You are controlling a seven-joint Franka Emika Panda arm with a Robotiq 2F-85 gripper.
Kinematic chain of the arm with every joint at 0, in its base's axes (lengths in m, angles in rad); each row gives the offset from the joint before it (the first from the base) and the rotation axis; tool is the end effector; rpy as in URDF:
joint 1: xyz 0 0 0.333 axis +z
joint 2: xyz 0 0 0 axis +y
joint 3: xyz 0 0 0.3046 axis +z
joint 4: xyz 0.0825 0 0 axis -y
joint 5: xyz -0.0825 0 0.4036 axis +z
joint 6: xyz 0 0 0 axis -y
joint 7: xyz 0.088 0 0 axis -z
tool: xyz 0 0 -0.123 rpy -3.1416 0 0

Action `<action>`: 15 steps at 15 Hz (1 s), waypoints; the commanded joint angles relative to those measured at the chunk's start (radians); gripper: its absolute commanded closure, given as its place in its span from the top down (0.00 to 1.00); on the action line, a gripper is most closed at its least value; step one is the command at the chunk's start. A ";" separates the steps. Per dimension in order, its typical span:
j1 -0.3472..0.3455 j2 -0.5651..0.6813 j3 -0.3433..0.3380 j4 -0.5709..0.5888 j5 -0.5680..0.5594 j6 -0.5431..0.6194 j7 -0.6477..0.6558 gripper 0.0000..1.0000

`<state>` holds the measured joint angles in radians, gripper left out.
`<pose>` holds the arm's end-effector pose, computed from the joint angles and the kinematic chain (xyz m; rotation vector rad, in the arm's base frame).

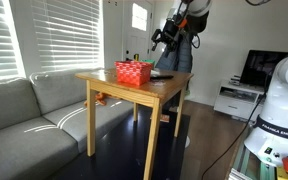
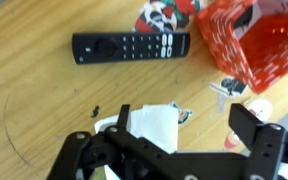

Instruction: Pick up the silver spoon from the green lunch box and put it on the white kitchen paper on the table

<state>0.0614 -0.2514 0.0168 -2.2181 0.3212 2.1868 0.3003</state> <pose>0.5192 0.0567 0.4705 -2.7687 0.5321 -0.2312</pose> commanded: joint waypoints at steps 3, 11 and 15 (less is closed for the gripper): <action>-0.055 0.247 0.019 0.265 -0.071 0.132 0.281 1.00; -0.041 0.320 -0.005 0.310 -0.169 0.236 0.422 1.00; -0.037 0.345 -0.012 0.322 -0.232 0.271 0.481 1.00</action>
<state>0.0159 0.0690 0.0174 -1.9058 0.1503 2.4263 0.7251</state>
